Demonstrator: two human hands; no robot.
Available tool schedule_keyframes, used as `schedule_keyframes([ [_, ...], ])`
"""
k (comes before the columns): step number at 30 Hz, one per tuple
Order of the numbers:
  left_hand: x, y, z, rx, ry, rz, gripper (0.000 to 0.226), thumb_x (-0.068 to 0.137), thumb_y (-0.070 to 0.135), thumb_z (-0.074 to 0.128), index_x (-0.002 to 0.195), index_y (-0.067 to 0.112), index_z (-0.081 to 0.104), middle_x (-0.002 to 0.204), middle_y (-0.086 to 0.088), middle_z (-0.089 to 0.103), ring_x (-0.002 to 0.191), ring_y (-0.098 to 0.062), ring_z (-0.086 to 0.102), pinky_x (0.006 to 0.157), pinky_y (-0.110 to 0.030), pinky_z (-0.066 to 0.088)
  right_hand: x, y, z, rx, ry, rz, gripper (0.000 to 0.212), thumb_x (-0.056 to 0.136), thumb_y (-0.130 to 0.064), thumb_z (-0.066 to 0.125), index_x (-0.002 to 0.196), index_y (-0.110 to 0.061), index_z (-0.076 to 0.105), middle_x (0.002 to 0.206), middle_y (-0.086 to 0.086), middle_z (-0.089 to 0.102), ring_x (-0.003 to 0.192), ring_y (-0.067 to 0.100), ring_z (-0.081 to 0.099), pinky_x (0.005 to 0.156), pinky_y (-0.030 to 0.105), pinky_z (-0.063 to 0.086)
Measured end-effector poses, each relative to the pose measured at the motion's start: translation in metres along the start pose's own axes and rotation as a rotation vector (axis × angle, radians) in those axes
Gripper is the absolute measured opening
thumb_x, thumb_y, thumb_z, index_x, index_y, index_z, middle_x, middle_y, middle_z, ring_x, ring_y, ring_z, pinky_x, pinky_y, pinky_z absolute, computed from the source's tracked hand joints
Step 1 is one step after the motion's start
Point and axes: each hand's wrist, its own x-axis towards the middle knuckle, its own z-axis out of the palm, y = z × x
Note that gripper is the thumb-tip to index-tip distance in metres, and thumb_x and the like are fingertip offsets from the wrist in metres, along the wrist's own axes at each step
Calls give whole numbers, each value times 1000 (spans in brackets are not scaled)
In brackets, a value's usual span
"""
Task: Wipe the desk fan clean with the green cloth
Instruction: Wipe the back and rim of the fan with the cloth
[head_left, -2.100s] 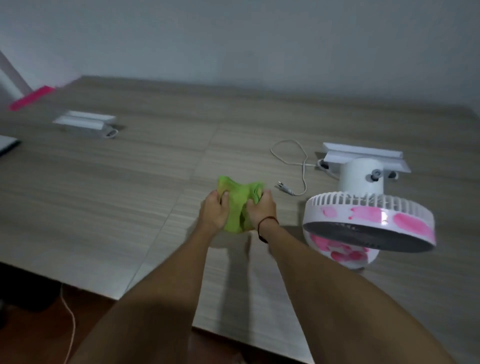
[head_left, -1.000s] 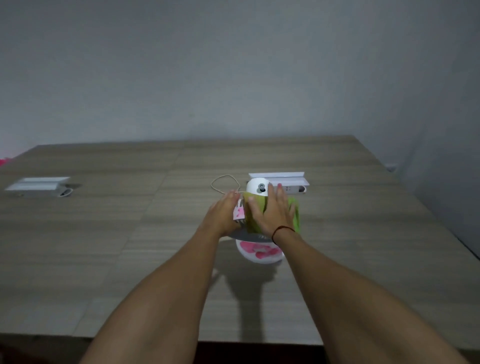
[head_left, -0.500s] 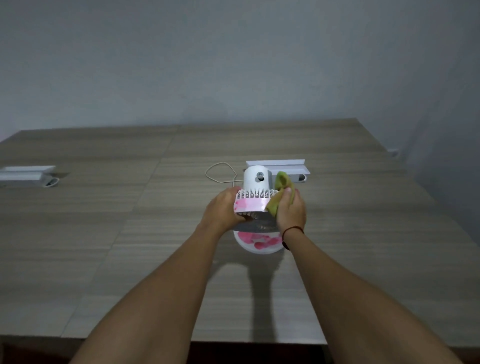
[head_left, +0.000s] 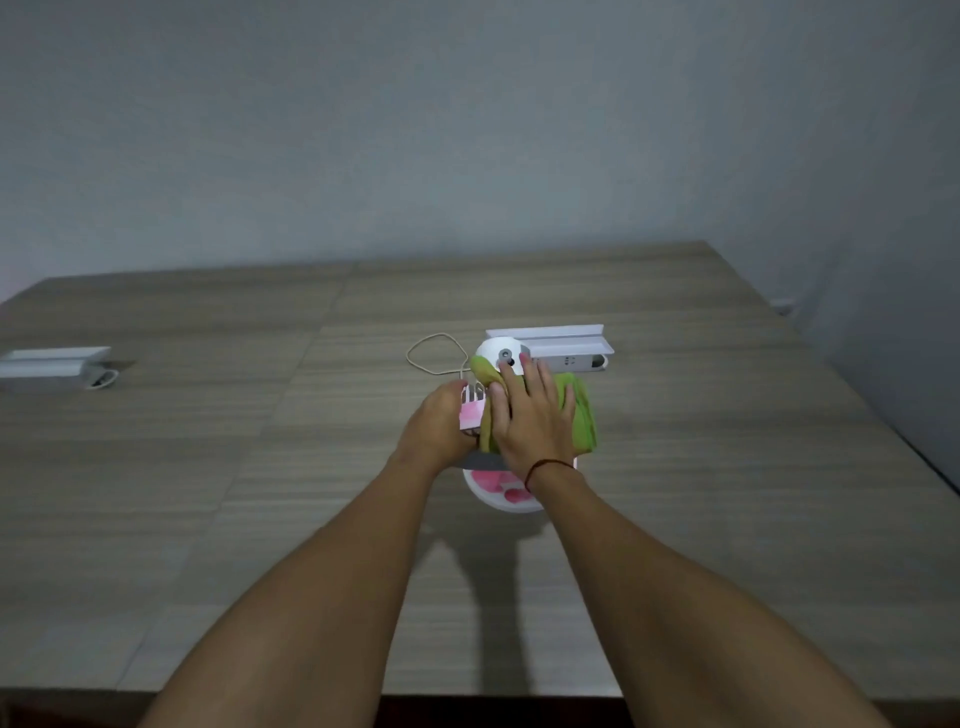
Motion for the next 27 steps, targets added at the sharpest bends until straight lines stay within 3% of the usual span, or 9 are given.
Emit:
schedule_keyframes([
  [3,3,-4,2,-19,1,6,44,63,21,81,103,15,63,98,-1,64,84,-16,59,68,-24,40,5,25,3,210,21,121,50,99,-41,22,143,-25,42,152,1,39,144,20,31,119,46,20],
  [5,6,-4,6,-9,11,18,44,61,24,82,100,14,63,97,-4,66,85,-19,62,67,-24,41,6,43,5,543,107,413,46,101,-38,23,131,-19,52,132,9,56,126,26,50,102,40,42],
  [9,13,2,6,14,4,29,42,63,21,80,102,12,64,100,-9,67,92,-25,64,71,-27,46,20,49,4,774,90,774,50,101,-37,23,124,-7,57,123,19,60,115,35,56,101,44,43],
  [16,15,13,8,100,52,173,69,70,32,75,129,6,51,126,-15,58,114,-32,57,92,-40,48,16,13,0,258,14,188,51,101,-37,25,150,-23,28,161,-4,22,150,17,14,121,46,2],
  [19,17,11,14,109,99,193,56,72,22,71,122,2,56,117,-16,63,107,-36,60,88,-39,48,14,15,1,226,35,51,55,95,-40,22,147,-25,35,159,-6,25,150,14,17,122,44,4],
  [21,21,5,13,139,86,195,71,67,25,79,129,4,53,124,-17,61,113,-35,57,91,-39,47,12,31,6,422,100,205,54,96,-39,22,142,-20,45,153,2,40,144,19,31,118,39,23],
  [23,25,0,12,165,66,195,82,64,31,83,135,7,49,131,-16,58,118,-33,55,95,-39,46,11,52,7,730,83,602,50,101,-37,22,130,-12,54,135,14,55,128,29,49,95,31,43],
  [25,28,-2,12,164,52,203,82,63,33,84,134,8,49,130,-14,59,117,-31,55,95,-39,47,8,67,8,928,-37,905,56,103,-38,18,127,-5,55,124,17,58,116,31,55,93,33,43],
  [27,31,-1,12,158,59,222,81,62,32,84,132,8,51,127,-14,61,114,-32,58,92,-40,49,6,68,8,939,-71,941,57,103,-38,17,124,-3,56,112,14,57,103,27,54,87,32,40],
])
